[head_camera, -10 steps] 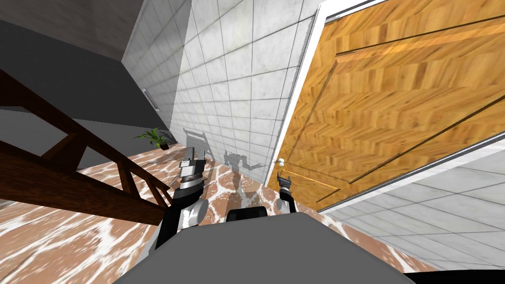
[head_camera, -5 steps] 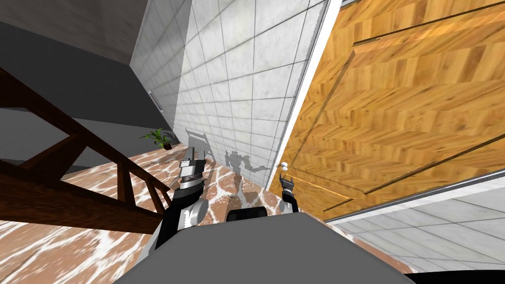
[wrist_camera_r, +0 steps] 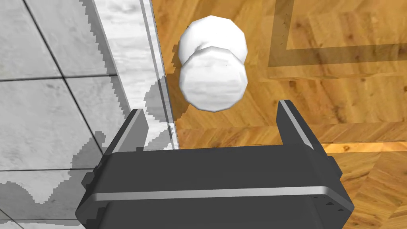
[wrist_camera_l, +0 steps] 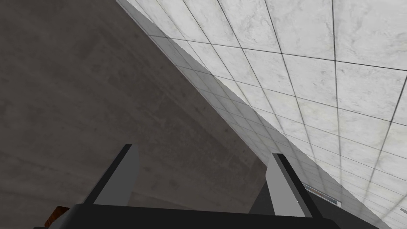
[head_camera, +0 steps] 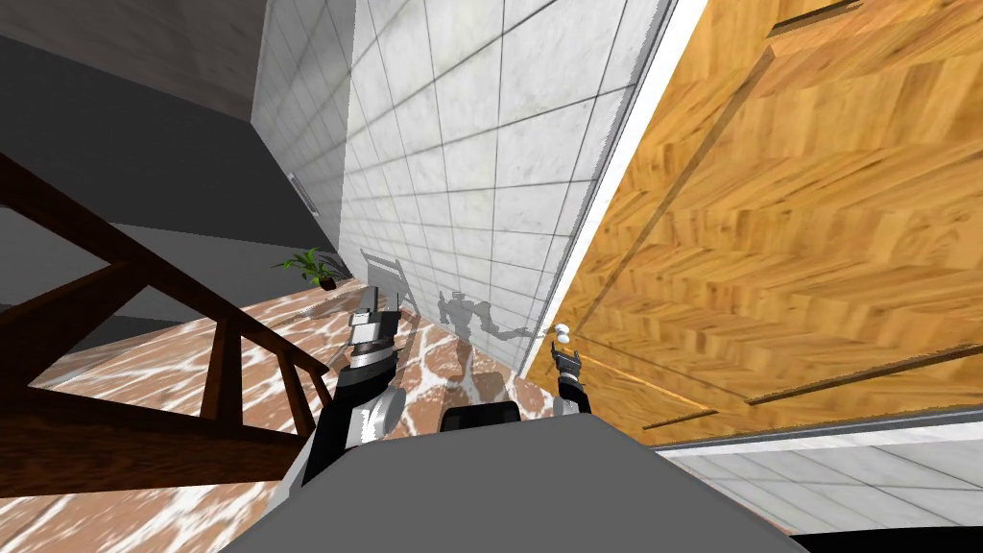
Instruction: Pull the door open
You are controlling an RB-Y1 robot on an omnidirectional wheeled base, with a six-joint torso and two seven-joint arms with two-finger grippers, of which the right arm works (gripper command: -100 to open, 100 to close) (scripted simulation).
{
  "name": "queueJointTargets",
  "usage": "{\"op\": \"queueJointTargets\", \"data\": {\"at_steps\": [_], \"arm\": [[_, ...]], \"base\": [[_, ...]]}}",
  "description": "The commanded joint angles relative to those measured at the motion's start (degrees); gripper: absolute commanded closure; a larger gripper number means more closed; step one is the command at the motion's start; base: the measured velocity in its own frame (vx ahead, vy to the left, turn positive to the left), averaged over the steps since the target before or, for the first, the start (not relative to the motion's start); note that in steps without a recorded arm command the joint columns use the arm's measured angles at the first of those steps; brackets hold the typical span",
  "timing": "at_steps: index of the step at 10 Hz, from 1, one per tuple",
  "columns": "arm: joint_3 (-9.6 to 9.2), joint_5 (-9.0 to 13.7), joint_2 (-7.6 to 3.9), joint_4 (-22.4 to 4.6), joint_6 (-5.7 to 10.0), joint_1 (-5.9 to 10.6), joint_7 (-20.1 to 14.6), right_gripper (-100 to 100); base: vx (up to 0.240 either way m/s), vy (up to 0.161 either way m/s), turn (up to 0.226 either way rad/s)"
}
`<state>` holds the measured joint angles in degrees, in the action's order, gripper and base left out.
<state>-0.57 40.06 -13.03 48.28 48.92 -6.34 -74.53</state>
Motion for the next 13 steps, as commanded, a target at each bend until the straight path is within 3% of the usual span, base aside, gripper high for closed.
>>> {"op": "queueJointTargets", "data": {"at_steps": [1, 4, 5, 6, 7, 12, 13], "arm": [[0.09, 0.1, -1.32, -0.57, 0.23, -0.41, -1.61, -100], [0.25, 0.28, -4.61, -2.66, 1.26, -1.4, -5.85, -100], [0.28, 0.31, -5.3, -3.09, 1.47, -1.61, -6.73, -100], [0.22, 0.27, -4.89, -2.9, 1.48, -1.54, -6.2, -100], [0.22, 0.27, -4.89, -2.9, 1.48, -1.54, -6.2, 100], [0.22, 0.27, -4.89, -2.9, 1.48, -1.54, -6.2, 100], [-0.77, -0.21, -5.29, -2.48, 1.25, -1.86, -6.87, 100]], "base": [[0.092, -0.006, 0.03], [0.162, -0.005, 0.054], [0.201, 0.023, 0.041], [0.089, 0.009, 0.006], [-0.011, -0.008, -0.028], [-0.017, -0.002, 0.007], [-0.133, 0.005, 0.049]]}}
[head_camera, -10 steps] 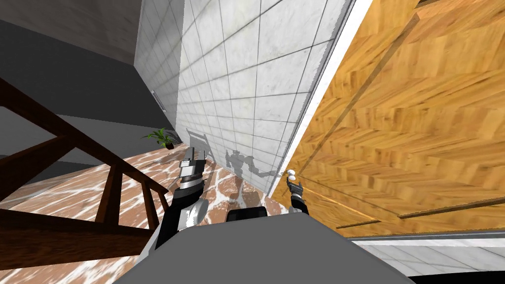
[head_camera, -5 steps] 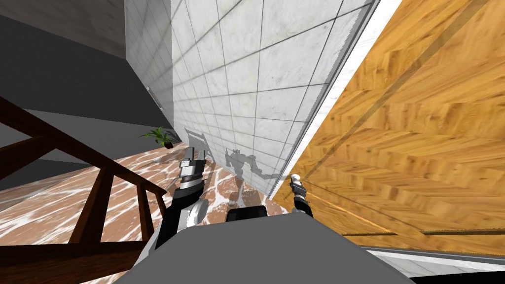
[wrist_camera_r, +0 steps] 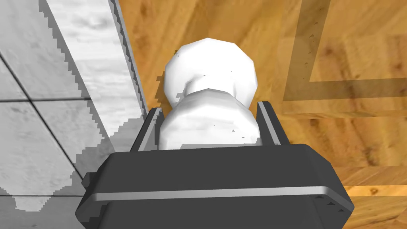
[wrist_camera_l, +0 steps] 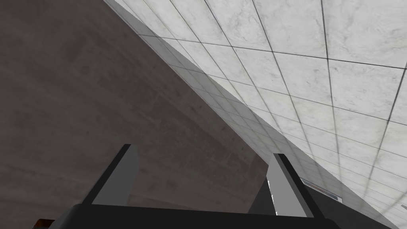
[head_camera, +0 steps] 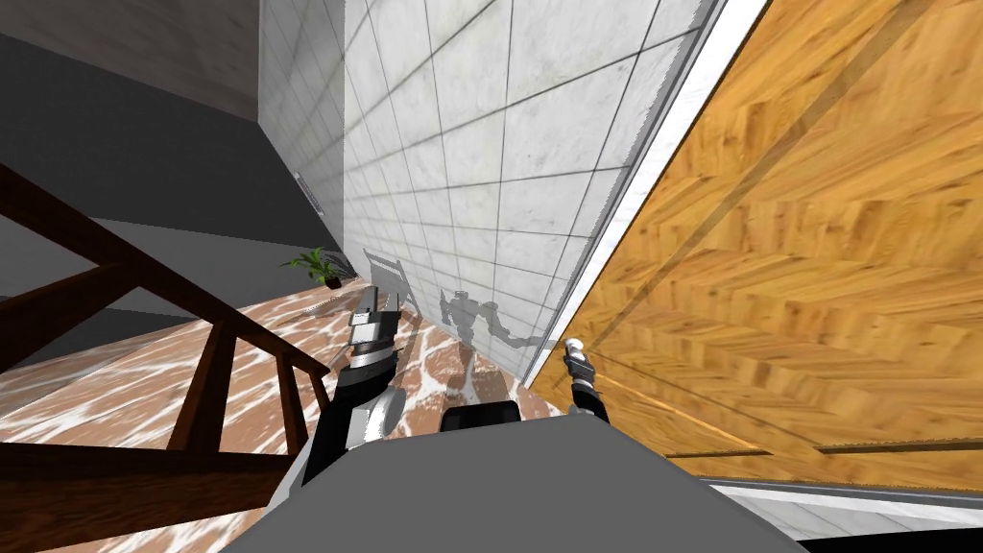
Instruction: Pull the door open
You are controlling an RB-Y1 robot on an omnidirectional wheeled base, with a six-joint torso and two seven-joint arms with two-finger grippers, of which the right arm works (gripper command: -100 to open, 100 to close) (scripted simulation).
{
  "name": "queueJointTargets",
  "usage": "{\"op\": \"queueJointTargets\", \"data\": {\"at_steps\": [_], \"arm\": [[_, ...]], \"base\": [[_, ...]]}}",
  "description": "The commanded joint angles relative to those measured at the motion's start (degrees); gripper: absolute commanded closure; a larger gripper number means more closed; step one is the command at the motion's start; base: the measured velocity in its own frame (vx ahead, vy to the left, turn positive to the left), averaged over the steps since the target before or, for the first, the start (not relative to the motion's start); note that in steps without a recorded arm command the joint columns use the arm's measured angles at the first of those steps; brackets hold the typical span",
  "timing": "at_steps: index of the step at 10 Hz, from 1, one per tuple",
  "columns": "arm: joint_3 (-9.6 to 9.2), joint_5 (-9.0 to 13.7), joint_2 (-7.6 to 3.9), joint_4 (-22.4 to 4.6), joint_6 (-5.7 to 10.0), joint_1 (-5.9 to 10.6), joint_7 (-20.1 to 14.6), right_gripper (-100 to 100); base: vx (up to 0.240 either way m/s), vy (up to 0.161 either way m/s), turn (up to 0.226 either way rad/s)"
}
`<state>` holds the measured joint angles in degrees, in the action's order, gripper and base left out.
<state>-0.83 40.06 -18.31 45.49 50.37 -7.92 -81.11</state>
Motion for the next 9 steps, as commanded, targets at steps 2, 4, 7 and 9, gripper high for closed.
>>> {"op": "queueJointTargets", "data": {"at_steps": [2, 4, 7, 9], "arm": [[-1.48, -0.68, -0.44, 0.84, -0.29, -0.57, -1.04, 100], [-3.02, -1.41, -1.12, 1.67, -0.44, -1.04, -2.23, 100], [-5.86, -2.77, -2.39, 3.21, -0.71, -1.9, -4.42, 100], [-5.88, -2.78, -2.47, 3.23, -0.94, -1.92, -4.29, 100]], "base": [[-0.19, 0.005, 0.058], [-0.217, 0.01, 0.06], [-0.248, 0.007, 0.076], [-0.17, 0.007, 0.032]]}}
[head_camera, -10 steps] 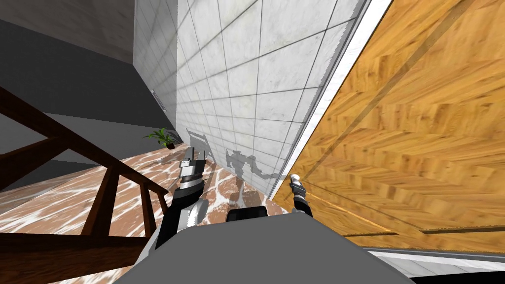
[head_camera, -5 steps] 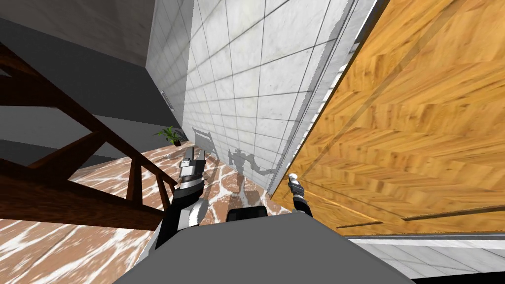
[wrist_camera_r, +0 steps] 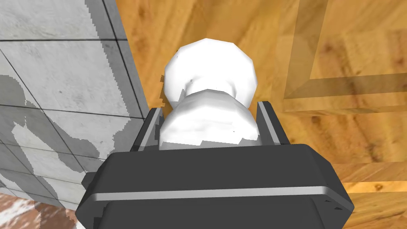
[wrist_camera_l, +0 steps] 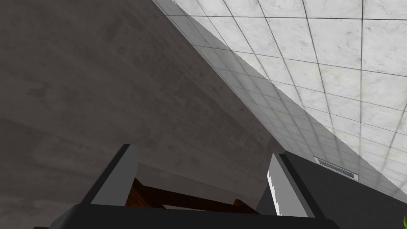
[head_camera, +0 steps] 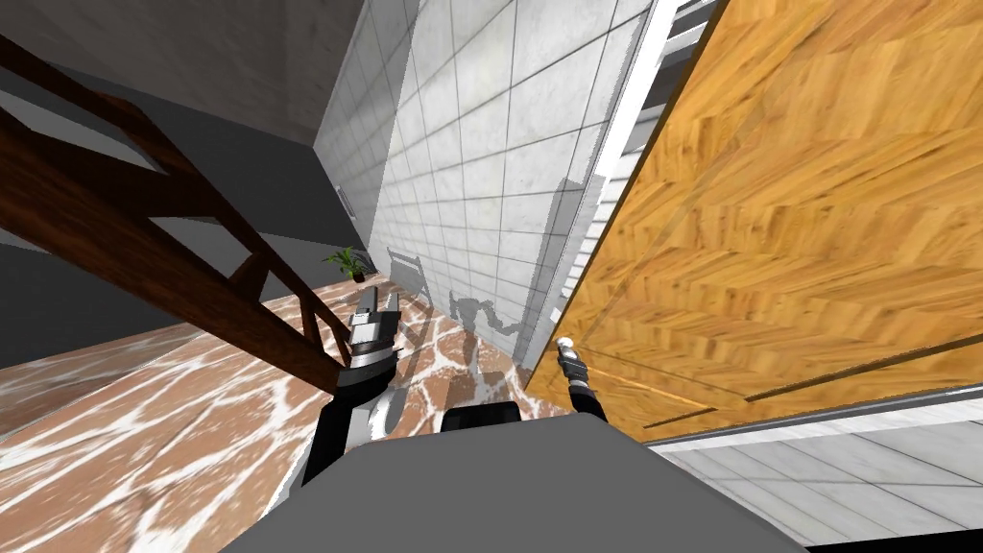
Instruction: Pull the door open
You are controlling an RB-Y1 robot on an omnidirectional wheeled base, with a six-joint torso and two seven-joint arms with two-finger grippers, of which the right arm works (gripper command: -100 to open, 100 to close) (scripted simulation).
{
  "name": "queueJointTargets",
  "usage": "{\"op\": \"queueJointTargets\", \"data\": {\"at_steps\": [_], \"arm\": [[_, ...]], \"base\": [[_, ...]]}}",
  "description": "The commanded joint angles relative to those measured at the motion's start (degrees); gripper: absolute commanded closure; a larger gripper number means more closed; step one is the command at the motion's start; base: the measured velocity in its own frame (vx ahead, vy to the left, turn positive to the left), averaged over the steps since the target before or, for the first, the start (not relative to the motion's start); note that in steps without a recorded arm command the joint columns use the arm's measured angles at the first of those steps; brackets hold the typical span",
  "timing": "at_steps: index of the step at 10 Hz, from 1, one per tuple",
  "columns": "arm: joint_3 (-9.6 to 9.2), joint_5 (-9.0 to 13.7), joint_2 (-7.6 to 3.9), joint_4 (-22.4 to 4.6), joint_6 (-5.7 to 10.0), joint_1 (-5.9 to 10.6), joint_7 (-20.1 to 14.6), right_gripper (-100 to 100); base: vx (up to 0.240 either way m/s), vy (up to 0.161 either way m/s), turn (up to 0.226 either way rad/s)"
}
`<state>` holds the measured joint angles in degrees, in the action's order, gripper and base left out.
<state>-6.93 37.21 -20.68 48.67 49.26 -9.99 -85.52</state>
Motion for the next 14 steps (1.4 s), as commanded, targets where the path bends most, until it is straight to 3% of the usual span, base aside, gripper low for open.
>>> {"op": "queueJointTargets", "data": {"at_steps": [1, 8, 9, 10, 14], "arm": [[-1.34, -0.73, -0.65, 0.63, 0.48, -0.56, -0.9, 100], [-6.69, -3.66, -3.25, 3.16, 2.41, -2.8, -4.51, 100], [-6.19, -3.38, -3.09, 2.96, 1.89, -2.57, -4.07, 100], [-7.53, -4.1, -4.0, 2.82, 3.15, -3.45, -5.47, 100], [-9.76, -5.38, -6.04, 2.71, 5.8, -4.89, -8.13, 100]], "base": [[-0.19, 0.006, 0.067], [-0.233, -0.024, 0.062], [-0.094, -0.01, 0.012], [-0.183, -0.023, 0.146], [-0.234, -0.025, 0.117]]}}
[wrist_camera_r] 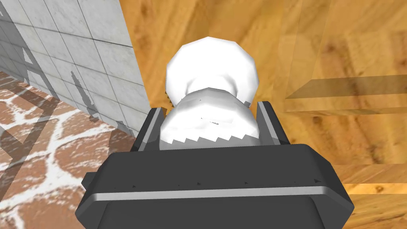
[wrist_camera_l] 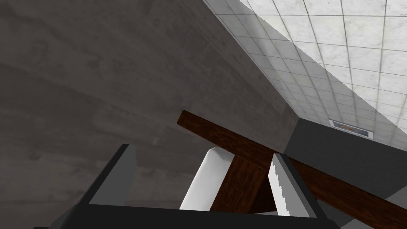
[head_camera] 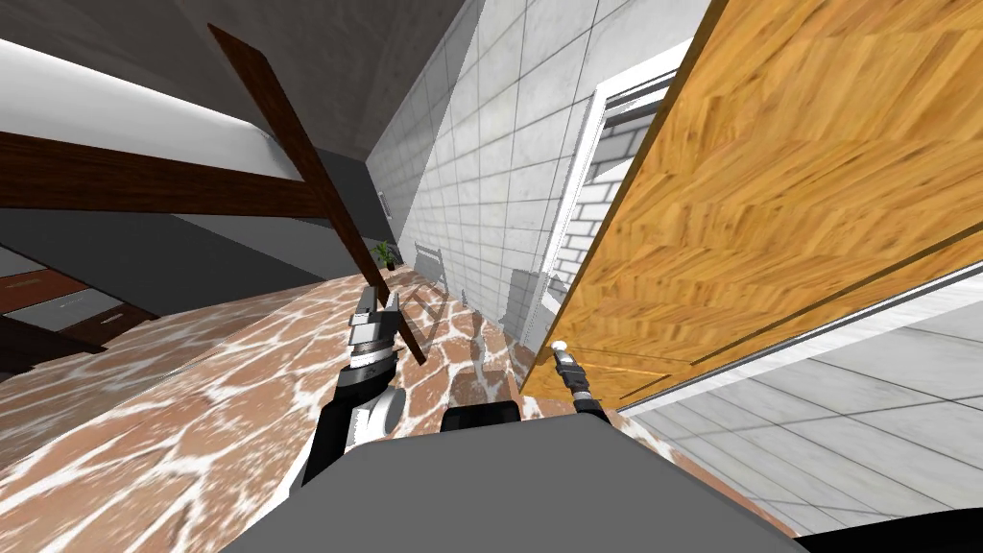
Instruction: Pull the door open
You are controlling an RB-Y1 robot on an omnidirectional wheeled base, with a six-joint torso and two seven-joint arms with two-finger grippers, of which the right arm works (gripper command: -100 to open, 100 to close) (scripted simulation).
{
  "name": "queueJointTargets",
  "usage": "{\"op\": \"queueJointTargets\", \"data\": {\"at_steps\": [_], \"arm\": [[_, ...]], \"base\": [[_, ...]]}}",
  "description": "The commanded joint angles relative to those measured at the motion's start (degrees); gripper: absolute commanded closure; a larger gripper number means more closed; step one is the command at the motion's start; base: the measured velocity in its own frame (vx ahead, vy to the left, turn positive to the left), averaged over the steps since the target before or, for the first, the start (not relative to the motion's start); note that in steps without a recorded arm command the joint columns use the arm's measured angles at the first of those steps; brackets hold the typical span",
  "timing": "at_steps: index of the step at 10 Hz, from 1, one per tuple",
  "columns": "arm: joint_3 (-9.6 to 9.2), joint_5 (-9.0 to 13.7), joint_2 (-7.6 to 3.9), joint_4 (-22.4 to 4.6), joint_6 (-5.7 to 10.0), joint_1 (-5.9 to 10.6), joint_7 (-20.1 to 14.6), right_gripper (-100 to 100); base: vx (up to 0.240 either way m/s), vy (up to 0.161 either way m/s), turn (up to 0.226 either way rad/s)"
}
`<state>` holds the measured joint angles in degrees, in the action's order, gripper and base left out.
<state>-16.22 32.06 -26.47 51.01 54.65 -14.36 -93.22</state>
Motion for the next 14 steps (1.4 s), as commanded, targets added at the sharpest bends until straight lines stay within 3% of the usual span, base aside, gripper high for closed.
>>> {"op": "queueJointTargets", "data": {"at_steps": [1, 3, 4, 5, 14], "arm": [[-1.03, -0.55, -0.75, 0.35, 1.06, -0.88, -1.09, 100], [-2.25, -1.25, -1.85, 0.28, 2.5, -1.66, -2.53, 100], [-1.9, -1.03, -1.54, 0.69, 1.61, -1.6, -1.89, 100], [-2.78, -1.5, -2.11, 0.12, 2.97, -2.2, -2.86, 100], [-6.07, -3.32, -5.28, -2.56, 9.76, -4.35, -7.23, 100]], "base": [[-0.225, -0.052, 0.112], [-0.234, -0.054, 0.112], [-0.102, -0.015, 0.02], [-0.147, -0.015, 0.161], [-0.198, -0.044, 0.124]]}}
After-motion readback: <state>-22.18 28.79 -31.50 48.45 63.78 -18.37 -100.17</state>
